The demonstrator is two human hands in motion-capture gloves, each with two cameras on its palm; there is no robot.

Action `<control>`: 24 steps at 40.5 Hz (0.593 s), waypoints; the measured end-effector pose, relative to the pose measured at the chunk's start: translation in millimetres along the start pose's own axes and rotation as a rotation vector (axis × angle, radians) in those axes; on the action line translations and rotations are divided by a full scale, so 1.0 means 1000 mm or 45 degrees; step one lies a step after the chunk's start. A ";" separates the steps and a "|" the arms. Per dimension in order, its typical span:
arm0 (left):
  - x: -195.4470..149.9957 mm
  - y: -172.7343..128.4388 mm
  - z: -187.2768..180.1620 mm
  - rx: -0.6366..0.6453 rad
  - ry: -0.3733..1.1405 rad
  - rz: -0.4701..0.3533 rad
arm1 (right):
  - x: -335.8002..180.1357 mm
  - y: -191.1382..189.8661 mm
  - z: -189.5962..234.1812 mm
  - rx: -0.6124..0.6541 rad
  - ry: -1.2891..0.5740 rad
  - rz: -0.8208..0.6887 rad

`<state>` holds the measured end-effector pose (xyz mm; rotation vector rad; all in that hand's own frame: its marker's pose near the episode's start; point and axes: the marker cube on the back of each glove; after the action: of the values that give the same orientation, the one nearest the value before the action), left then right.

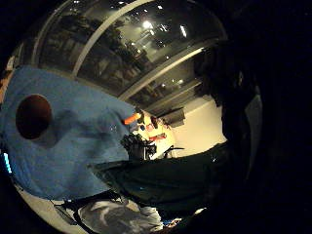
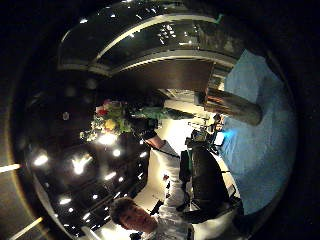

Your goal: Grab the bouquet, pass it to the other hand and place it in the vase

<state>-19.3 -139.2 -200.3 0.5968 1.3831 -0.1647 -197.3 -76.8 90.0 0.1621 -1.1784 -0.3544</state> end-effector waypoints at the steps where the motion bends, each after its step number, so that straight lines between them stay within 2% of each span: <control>1: 0.003 -0.004 -0.002 0.013 -0.001 0.012 | 0.001 -0.001 -0.003 0.015 0.018 0.037; 4: 0.010 -0.014 -0.010 0.048 -0.010 0.051 | 0.004 -0.006 -0.010 0.056 0.076 0.101; 8: 0.007 -0.032 -0.021 0.115 -0.068 0.084 | -0.001 -0.009 -0.013 0.062 0.063 0.069; 14: 0.010 -0.043 -0.034 0.169 -0.108 0.064 | 0.003 -0.015 -0.019 0.114 0.123 0.147; 17: 0.003 -0.052 -0.041 0.202 -0.118 0.055 | 0.001 -0.019 -0.017 0.115 0.084 0.073; 22: -0.010 -0.065 -0.053 0.238 -0.144 0.017 | -0.003 -0.027 -0.010 0.086 -0.044 -0.201; 24: -0.013 -0.068 -0.056 0.249 -0.148 0.009 | 0.003 -0.032 -0.011 0.118 -0.015 -0.192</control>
<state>-101.0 -171.9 -211.6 0.7432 1.2607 -0.3269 -191.9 -108.5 79.0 0.3311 -1.1981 -0.4336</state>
